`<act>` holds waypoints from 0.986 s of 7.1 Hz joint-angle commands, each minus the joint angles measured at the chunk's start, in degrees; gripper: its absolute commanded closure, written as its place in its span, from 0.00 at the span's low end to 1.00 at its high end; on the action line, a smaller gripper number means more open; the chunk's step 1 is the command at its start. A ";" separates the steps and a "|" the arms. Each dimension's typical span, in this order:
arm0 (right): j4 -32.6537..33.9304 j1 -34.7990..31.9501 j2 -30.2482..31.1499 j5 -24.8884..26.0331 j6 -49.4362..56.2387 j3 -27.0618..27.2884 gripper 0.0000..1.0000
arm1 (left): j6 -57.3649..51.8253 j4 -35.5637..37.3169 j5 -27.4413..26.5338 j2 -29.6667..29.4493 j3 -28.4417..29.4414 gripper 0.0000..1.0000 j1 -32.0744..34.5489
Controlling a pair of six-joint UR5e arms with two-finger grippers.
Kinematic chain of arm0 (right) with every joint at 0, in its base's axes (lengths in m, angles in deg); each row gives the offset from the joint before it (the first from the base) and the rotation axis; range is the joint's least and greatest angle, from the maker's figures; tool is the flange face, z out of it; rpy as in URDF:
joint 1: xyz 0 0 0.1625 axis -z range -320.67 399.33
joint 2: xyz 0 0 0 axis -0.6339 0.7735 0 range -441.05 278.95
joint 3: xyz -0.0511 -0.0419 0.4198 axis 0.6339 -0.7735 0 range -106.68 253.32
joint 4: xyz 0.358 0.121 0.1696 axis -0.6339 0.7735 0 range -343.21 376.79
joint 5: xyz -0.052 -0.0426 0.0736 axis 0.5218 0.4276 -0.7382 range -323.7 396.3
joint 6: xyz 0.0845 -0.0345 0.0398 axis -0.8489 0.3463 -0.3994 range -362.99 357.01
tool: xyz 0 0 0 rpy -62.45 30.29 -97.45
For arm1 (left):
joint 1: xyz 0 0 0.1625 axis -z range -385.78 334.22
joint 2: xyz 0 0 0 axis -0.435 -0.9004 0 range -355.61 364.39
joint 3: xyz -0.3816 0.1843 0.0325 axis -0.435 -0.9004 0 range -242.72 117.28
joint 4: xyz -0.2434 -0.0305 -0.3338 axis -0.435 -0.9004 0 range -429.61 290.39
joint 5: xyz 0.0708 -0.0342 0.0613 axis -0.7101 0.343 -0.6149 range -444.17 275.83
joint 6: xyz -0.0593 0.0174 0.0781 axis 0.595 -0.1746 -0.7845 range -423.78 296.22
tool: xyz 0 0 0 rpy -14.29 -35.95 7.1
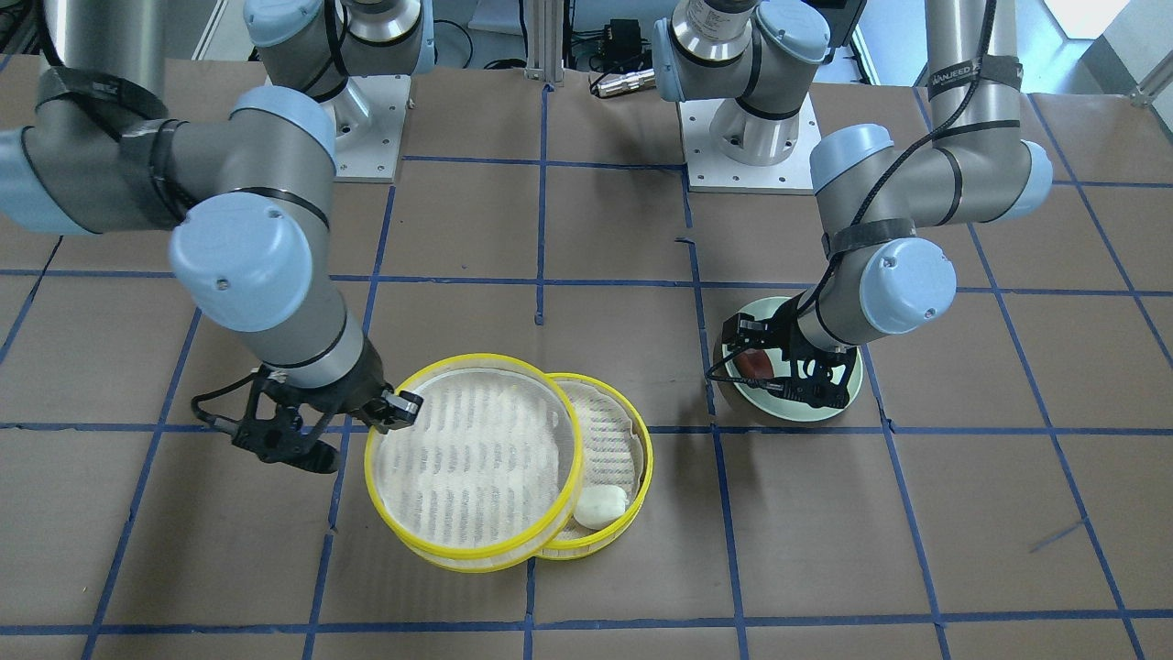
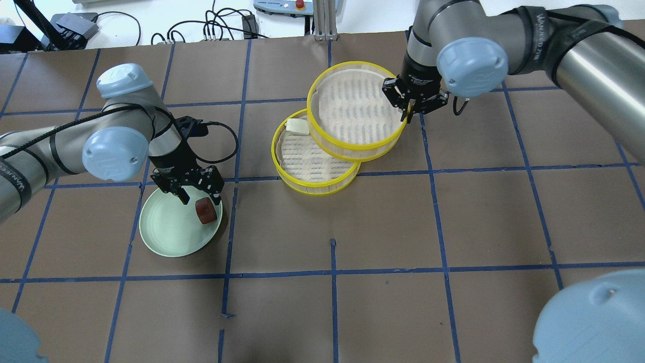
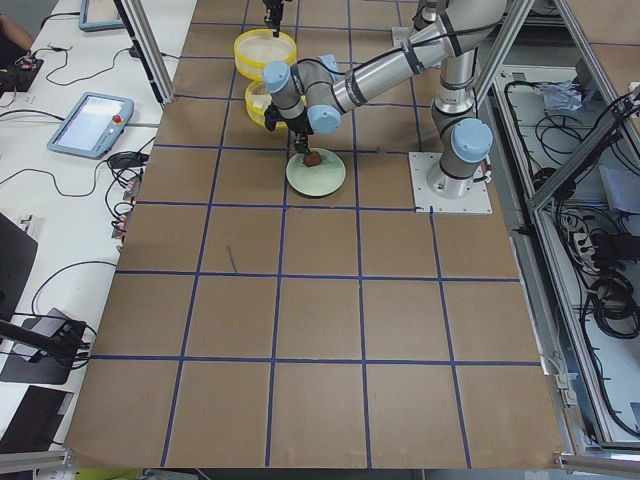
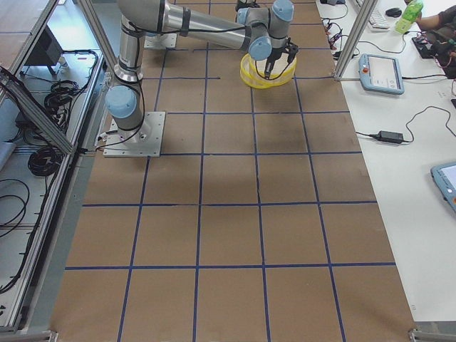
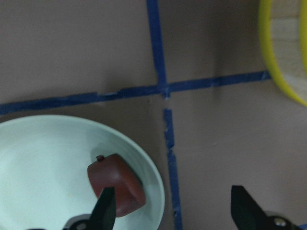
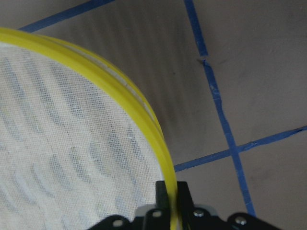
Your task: Stack buns with steamer
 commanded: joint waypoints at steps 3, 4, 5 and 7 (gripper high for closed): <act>0.72 -8.88 -5.92 2.36 -10.89 -3.56 0.94 | -1.89 0.80 0.98 -0.92 -1.49 0.45 -1.24; 0.37 -9.15 -6.19 3.16 -10.99 -3.47 0.94 | -2.06 2.02 2.82 -0.84 -1.49 0.45 -1.15; 0.10 -9.15 -6.19 3.69 -10.73 -3.30 0.93 | -2.15 2.46 2.93 -0.83 -1.49 0.45 -1.15; -2.70 -9.15 -5.84 4.30 -10.11 -3.12 0.93 | -2.68 4.04 2.67 -0.75 -1.84 0.46 -1.15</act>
